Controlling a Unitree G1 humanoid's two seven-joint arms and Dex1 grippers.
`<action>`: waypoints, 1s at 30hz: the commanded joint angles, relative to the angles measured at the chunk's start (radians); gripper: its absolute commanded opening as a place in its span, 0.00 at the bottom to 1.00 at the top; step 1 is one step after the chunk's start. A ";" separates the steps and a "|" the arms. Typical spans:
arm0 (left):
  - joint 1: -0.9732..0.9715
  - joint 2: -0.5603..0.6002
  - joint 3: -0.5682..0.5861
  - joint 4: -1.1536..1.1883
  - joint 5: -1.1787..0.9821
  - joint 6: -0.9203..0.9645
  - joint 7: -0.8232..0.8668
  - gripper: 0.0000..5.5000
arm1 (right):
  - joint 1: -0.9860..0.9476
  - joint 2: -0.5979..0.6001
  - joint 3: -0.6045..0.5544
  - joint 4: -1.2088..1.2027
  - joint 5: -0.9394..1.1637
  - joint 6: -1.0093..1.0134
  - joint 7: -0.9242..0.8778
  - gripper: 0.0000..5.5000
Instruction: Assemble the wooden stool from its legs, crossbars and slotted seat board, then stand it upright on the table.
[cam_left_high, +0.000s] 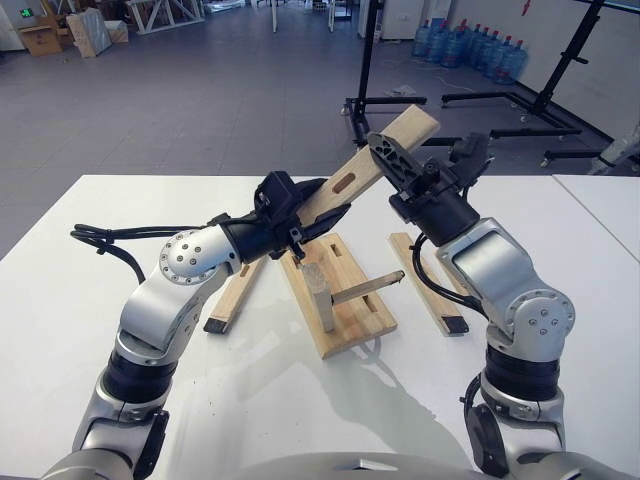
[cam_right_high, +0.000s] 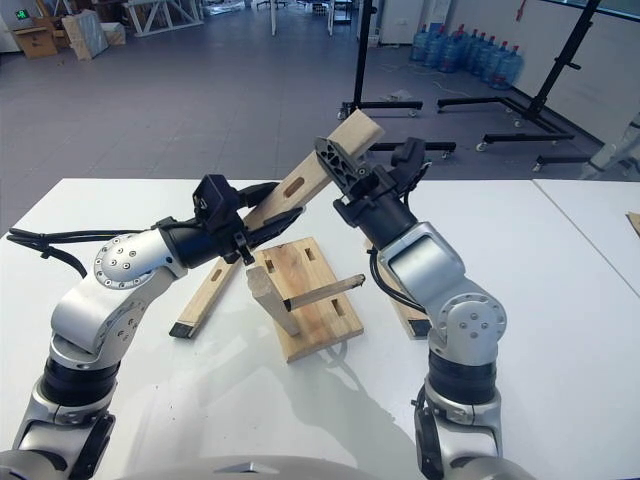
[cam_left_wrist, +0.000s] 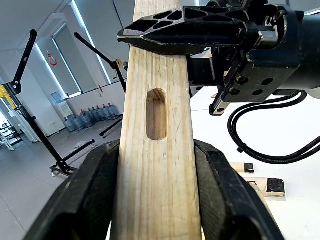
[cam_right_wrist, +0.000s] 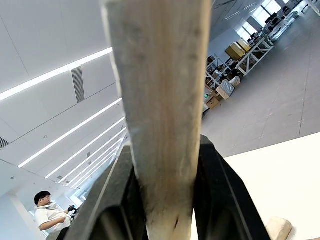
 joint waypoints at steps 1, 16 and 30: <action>0.004 0.001 0.005 -0.020 -0.021 0.020 -0.006 0.50 | 0.012 0.004 0.006 -0.009 -0.020 -0.014 0.000 0.18; 0.020 0.104 0.487 -0.056 -0.744 0.404 0.041 0.62 | 0.165 -0.250 -0.122 -0.019 -0.489 -0.042 0.101 0.18; 0.205 0.257 0.154 -0.310 -0.622 0.356 0.036 0.62 | 0.160 -0.213 -0.167 0.049 -0.656 -0.034 0.196 0.18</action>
